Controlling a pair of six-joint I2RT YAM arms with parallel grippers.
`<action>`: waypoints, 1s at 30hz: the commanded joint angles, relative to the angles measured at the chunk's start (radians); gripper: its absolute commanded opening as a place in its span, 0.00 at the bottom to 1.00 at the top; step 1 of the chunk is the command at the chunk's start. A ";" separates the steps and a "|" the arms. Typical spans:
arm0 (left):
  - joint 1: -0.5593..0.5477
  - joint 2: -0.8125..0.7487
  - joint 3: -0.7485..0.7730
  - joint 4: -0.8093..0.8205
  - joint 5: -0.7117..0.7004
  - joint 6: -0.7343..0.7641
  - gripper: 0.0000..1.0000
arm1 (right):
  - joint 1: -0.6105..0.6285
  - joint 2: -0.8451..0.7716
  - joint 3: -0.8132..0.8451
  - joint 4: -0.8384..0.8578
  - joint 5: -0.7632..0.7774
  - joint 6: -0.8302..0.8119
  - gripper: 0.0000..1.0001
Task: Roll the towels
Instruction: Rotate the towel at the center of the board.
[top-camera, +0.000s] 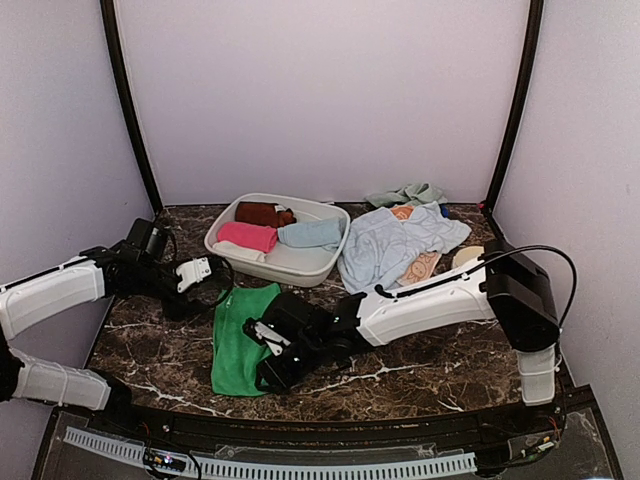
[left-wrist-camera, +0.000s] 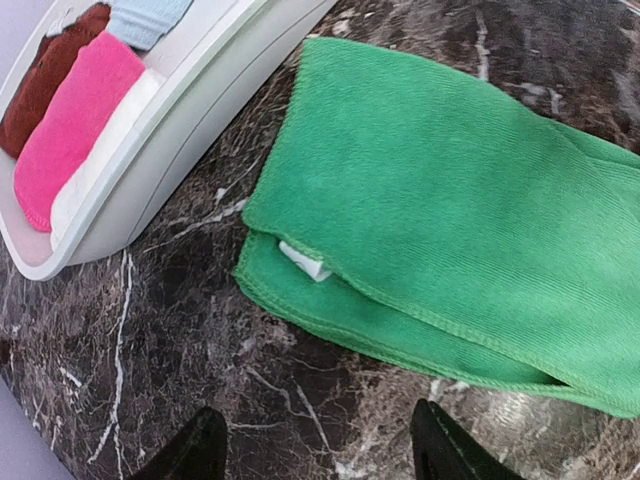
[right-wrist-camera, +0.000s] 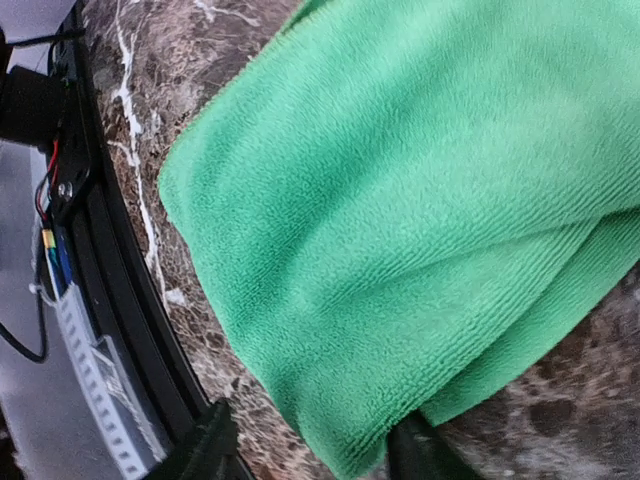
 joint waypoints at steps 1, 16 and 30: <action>-0.002 -0.139 -0.035 -0.139 0.126 0.111 0.65 | -0.008 -0.156 -0.069 0.030 0.206 -0.255 0.79; -0.018 -0.003 0.017 -0.150 0.196 -0.043 0.62 | -0.027 -0.382 -0.354 0.317 0.524 -0.790 0.99; 0.000 -0.100 -0.085 -0.174 0.181 0.026 0.65 | 0.114 -0.203 -0.327 0.327 0.282 -1.093 0.76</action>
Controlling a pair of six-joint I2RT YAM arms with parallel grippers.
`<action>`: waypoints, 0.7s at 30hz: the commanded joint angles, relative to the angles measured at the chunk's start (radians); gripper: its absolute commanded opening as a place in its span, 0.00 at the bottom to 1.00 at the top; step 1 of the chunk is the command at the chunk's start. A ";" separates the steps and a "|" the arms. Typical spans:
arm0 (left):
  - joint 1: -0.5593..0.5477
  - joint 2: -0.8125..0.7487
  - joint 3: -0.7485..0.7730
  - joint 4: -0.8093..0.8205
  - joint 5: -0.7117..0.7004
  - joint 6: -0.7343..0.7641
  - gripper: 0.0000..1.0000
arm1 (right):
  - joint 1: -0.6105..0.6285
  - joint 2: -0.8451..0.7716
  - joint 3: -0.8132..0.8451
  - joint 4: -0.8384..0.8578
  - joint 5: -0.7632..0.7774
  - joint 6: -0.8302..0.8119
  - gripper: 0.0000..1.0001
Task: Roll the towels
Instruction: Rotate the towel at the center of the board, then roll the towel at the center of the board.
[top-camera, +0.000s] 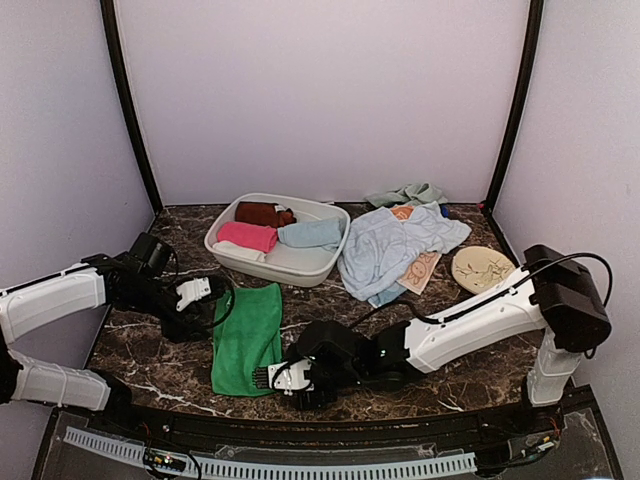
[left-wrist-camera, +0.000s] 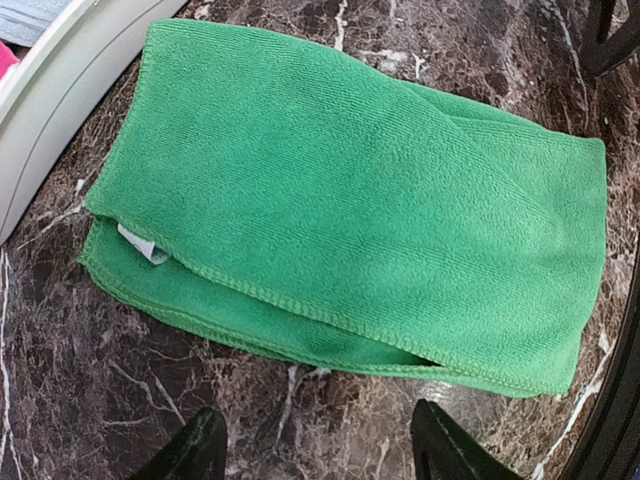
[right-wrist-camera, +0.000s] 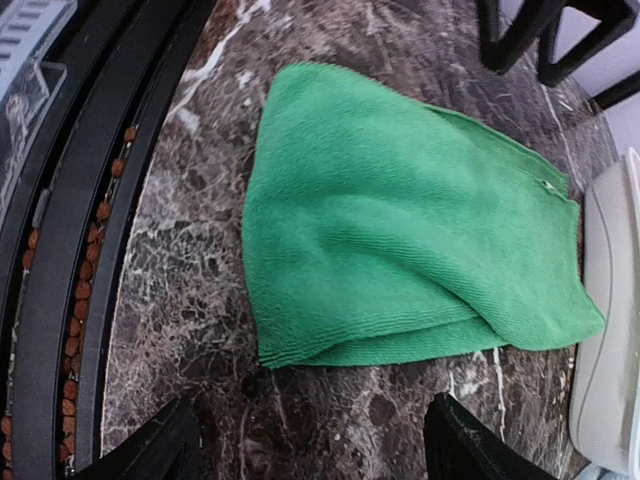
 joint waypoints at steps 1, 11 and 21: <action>0.009 -0.067 -0.032 -0.050 0.000 0.053 0.65 | 0.015 0.079 0.074 0.012 -0.053 -0.107 0.74; 0.011 -0.159 -0.097 -0.140 -0.044 0.139 0.65 | 0.022 0.192 0.213 -0.042 -0.055 -0.183 0.59; 0.013 -0.222 -0.081 -0.167 0.014 0.138 0.64 | 0.019 0.270 0.260 -0.121 -0.085 -0.090 0.44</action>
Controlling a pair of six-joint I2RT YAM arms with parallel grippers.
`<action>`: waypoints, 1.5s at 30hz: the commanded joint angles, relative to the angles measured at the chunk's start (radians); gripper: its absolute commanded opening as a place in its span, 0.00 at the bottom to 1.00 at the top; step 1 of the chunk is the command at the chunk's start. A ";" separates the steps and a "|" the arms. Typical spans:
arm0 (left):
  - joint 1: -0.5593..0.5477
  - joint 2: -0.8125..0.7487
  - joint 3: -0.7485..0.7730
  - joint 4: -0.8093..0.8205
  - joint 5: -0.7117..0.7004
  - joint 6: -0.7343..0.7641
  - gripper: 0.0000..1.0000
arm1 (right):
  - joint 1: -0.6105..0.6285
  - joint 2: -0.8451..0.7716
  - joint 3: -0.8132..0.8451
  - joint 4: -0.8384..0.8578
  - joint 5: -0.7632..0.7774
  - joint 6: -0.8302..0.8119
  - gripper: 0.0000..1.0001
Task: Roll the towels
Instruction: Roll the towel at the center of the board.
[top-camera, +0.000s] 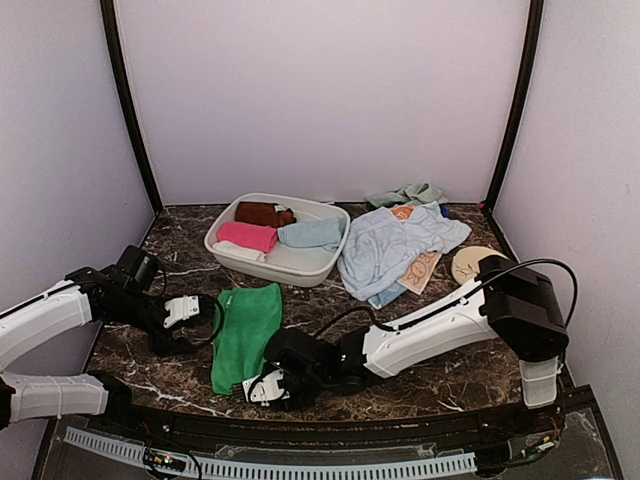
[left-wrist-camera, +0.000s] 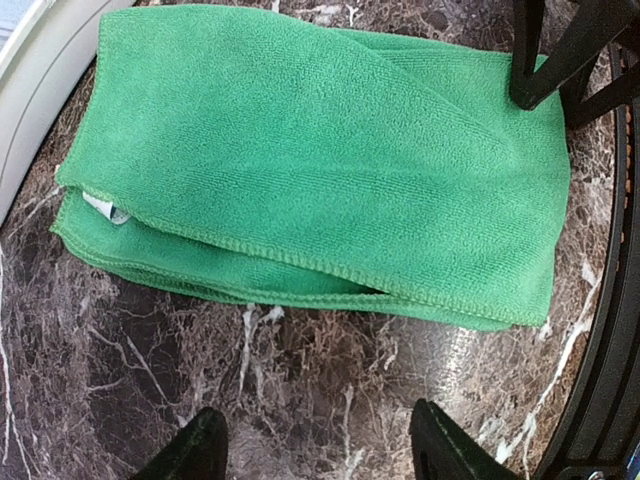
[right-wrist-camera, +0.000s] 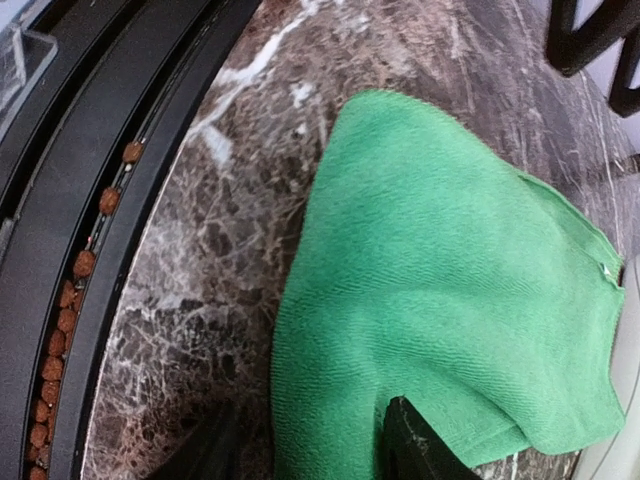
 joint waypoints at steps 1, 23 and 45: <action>0.007 -0.069 0.002 -0.054 0.034 0.031 0.64 | 0.001 0.058 0.053 -0.061 -0.032 0.093 0.39; 0.006 -0.266 -0.001 -0.125 0.144 0.110 0.62 | -0.248 0.190 0.347 -0.314 -0.661 0.818 0.00; -0.341 0.115 0.080 -0.016 0.059 0.006 0.71 | -0.302 0.260 0.396 -0.138 -0.815 1.136 0.00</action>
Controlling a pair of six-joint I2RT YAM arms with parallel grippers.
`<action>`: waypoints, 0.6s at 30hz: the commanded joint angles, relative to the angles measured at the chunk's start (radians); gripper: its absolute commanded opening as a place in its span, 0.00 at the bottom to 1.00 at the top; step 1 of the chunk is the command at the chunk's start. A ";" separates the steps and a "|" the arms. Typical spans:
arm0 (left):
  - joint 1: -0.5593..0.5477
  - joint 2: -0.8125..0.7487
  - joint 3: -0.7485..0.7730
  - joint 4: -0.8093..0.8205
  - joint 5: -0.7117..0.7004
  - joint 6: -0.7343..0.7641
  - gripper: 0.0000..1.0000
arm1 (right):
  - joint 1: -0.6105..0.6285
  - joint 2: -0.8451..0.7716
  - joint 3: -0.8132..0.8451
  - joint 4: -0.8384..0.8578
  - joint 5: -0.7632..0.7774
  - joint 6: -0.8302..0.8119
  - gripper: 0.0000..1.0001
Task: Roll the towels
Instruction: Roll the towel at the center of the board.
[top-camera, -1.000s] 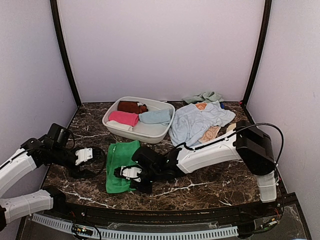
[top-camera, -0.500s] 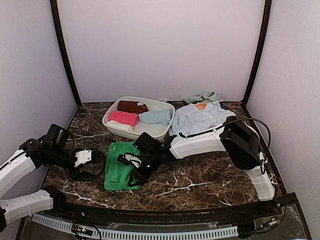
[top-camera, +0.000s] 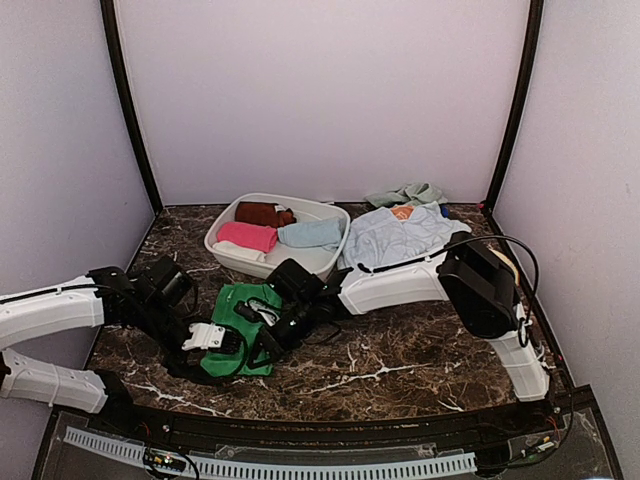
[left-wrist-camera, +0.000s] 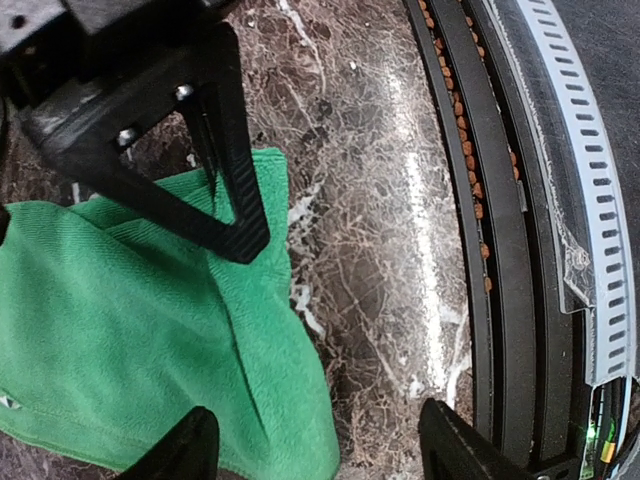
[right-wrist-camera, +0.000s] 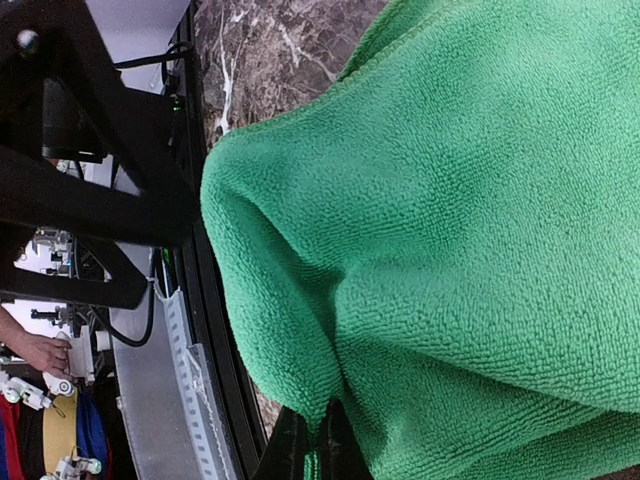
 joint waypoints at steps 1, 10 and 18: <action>-0.028 0.077 0.030 0.040 -0.034 -0.041 0.71 | -0.013 0.022 0.007 0.100 -0.030 0.081 0.00; -0.027 0.147 -0.039 0.163 -0.099 -0.091 0.47 | -0.017 0.022 -0.036 0.159 -0.052 0.111 0.00; 0.021 0.145 -0.076 0.158 -0.043 -0.133 0.14 | -0.027 -0.019 -0.097 0.188 -0.015 0.087 0.08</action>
